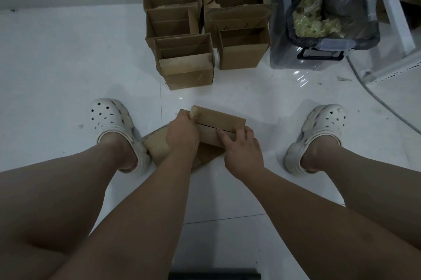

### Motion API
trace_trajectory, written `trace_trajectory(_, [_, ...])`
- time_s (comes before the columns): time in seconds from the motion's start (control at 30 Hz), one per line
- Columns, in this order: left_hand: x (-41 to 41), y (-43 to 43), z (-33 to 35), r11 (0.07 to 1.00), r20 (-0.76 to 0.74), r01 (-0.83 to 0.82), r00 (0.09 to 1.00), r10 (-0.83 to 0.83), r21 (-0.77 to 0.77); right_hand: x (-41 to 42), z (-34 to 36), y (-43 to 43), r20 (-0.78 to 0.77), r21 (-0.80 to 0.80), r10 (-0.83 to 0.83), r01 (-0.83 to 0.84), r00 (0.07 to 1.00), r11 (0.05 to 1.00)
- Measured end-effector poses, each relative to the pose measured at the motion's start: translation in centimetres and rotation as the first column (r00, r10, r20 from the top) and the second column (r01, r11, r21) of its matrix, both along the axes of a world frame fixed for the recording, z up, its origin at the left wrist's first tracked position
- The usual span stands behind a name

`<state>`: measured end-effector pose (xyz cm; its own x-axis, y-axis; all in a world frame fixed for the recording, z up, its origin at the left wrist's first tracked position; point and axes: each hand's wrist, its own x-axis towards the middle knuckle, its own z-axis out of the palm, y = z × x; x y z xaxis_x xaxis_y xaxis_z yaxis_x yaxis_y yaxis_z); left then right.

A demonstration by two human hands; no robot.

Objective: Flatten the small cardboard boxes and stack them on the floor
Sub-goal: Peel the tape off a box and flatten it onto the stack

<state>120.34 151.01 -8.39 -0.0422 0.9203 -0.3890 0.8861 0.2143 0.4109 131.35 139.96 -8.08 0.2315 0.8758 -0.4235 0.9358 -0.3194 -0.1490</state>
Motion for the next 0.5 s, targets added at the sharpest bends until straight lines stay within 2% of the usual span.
trace_trajectory(0.4, [-0.72, 0.39, -0.59, 0.997, 0.115, -0.058, 0.991, 0.062, -0.041, 0.05, -0.01, 0.16, -0.015, -0.014, -0.046, 0.046, 0.999, 0.999])
trace_trajectory(0.5, [-0.80, 0.60, -0.79, 0.980, 0.200, -0.172, 0.962, 0.189, -0.099, 0.32, -0.15, 0.08, -0.021, -0.032, -0.062, 0.062, 0.998, 0.998])
